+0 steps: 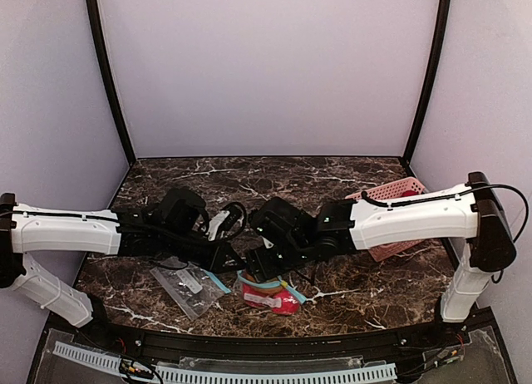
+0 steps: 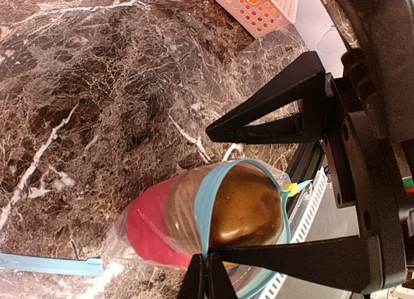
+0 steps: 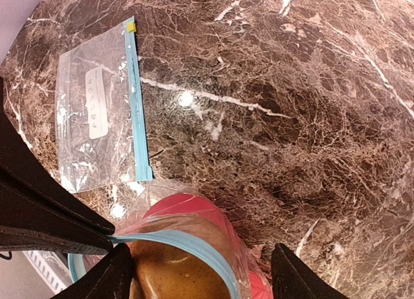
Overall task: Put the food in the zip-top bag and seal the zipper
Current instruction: Adjust the fake vegetable in the zipper food storage bag.
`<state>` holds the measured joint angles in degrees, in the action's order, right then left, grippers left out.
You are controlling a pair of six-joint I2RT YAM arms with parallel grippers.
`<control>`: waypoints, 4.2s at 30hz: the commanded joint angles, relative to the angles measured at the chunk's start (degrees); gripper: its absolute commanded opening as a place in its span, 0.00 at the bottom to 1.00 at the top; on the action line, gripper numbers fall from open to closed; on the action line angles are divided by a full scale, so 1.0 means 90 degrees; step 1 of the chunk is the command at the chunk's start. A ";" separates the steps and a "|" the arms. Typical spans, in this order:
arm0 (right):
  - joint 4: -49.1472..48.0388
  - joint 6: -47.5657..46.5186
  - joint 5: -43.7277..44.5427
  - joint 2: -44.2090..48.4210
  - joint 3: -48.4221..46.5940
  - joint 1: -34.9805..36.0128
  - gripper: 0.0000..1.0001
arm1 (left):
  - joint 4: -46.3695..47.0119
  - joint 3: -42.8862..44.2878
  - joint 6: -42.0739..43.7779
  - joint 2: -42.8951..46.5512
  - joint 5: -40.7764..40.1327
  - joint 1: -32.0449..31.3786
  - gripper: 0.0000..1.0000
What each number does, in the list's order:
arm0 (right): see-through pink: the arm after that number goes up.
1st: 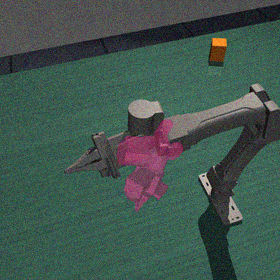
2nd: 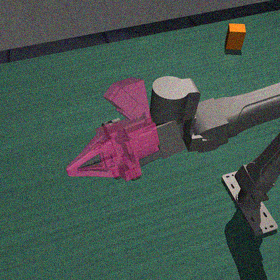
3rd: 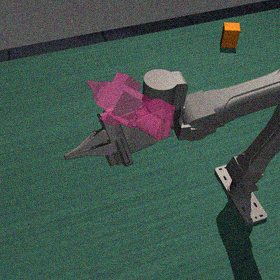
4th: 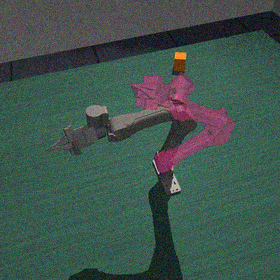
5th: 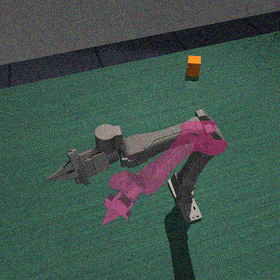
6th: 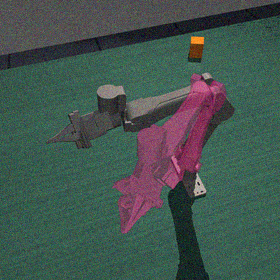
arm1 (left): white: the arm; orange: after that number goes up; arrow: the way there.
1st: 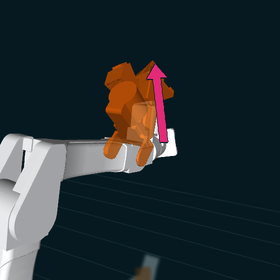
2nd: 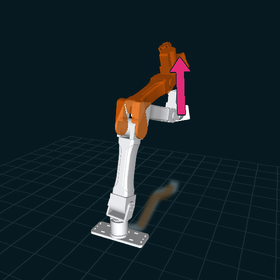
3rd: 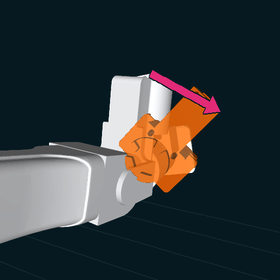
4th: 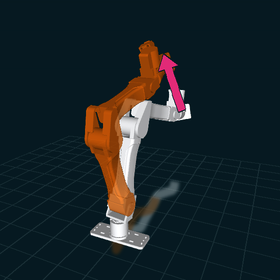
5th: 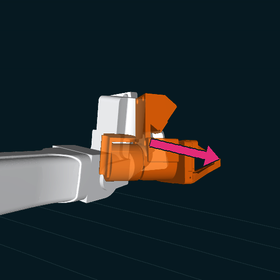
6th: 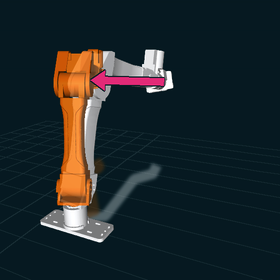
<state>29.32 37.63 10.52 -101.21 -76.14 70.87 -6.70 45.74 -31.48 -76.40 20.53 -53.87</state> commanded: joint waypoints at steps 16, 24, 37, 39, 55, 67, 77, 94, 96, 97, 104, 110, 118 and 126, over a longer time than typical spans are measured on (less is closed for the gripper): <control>0.0475 0.0631 0.0265 0.0038 0.1054 0.0015 0.56 | -0.0136 0.0201 0.0051 0.0336 -0.0293 0.0081 0.01; 0.0645 0.0703 0.0240 0.0204 0.1271 0.0016 0.55 | -0.0322 0.0229 0.0121 0.0546 -0.0363 0.0292 0.01; 0.1350 0.0443 0.0466 0.0217 0.1193 0.0013 0.55 | -0.0443 0.0232 0.0172 0.0692 -0.0339 0.0397 0.01; 0.1594 0.0360 0.0557 0.0230 0.1119 0.0016 0.55 | -0.0469 0.0248 0.0193 0.0693 -0.0335 0.0405 0.01; 0.0969 -0.0063 0.0129 0.0088 0.0122 0.0016 0.68 | -0.0200 0.0275 0.0246 0.0431 0.0526 0.0346 0.01; 0.0743 0.0337 0.0427 -0.0398 -0.0061 -0.0020 0.79 | -0.0152 0.0271 0.0242 0.0393 0.0565 0.0311 0.01; 0.0691 0.0891 0.0478 -0.0170 0.0313 -0.0174 0.81 | -0.0292 0.0243 0.0194 0.0487 0.0265 0.0320 0.01; 0.0768 0.1278 0.0319 0.0468 0.1251 -0.0199 0.78 | -0.0563 0.0251 0.0237 0.0619 -0.0049 0.0384 0.01; 0.0792 0.1145 0.0292 0.0491 0.1151 -0.0201 0.78 | -0.0552 0.0258 0.0250 0.0559 0.0014 0.0386 0.01; 0.0791 0.1053 0.0246 0.0514 0.1083 -0.0199 0.78 | -0.0537 0.0259 0.0255 0.0540 0.0082 0.0384 0.01; 0.0252 0.0169 -0.0302 0.1256 0.0793 -0.0132 0.91 | -0.0520 0.0274 0.0275 0.0381 0.0257 0.0388 0.01; -0.0876 -0.0607 -0.0523 0.2560 0.1882 -0.0131 0.93 | -0.0552 0.0334 0.0285 0.0330 0.0217 0.0386 0.01; -0.1955 -0.1840 -0.0607 0.3791 0.3468 -0.0005 0.88 | -0.0589 0.0367 0.0295 0.0255 0.0237 0.0398 0.01; -0.2070 -0.2597 0.0039 0.2955 0.3146 0.0333 0.80 | -0.0596 0.0392 0.0276 0.0160 0.0233 0.0400 0.01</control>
<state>13.93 19.27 7.57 -70.59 -45.28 72.07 -10.61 47.66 -29.61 -74.70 22.68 -50.61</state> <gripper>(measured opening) 0.813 0.008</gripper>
